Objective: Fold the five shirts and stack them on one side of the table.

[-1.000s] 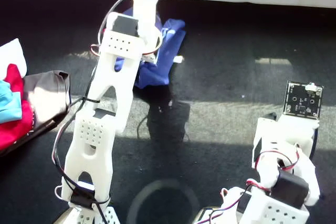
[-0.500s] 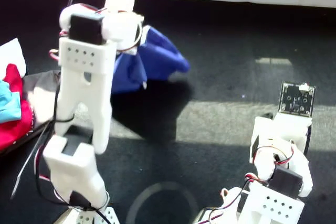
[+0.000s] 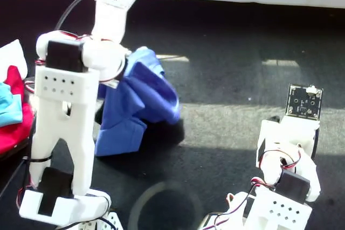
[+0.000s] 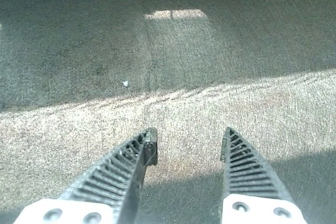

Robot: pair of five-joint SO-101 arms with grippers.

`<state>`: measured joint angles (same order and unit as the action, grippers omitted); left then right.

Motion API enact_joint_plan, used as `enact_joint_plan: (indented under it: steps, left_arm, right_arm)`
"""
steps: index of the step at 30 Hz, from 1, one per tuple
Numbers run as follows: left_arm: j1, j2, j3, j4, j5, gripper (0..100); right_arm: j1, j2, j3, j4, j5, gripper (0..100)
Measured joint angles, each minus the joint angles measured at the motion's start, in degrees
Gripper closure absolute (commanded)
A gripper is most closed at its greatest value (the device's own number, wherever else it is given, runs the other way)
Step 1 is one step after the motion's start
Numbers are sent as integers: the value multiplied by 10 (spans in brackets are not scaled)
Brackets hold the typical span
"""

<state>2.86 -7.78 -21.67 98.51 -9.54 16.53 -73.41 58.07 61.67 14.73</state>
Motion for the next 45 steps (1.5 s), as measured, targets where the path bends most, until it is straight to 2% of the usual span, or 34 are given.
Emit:
enact_joint_plan:
  steps: [7,10,12,16,20,24,28,36,40,45]
  left_arm:
    - [-101,41,138,-128,-4,988]
    - [-134,61,155,-165,-4,935]
    - [-155,64,158,-175,-4,874]
    - [-194,64,158,-178,-4,787]
    - [-236,64,158,-178,-4,773]
    - [-263,64,158,-176,-4,773]
    - [-213,64,158,-155,-4,773]
    - [12,71,190,-127,-4,772]
    - [76,71,244,-172,-4,772]
    - [107,71,348,-267,-4,772]
  right_arm:
    - [0,0,0,0,0,796]
    - [-4,0,0,0,0,794]
    - [-34,2,0,0,0,794]
    - [-150,33,2,-11,0,794]
    - [-243,116,-4,-19,-4,793]
    - [-270,208,-59,-20,-54,793]
    - [-271,280,-94,-24,-90,793]
    - [-189,302,-104,-24,-96,793]
    - [-139,302,-104,-24,-96,793]
    - [-94,302,-104,-24,-96,793]
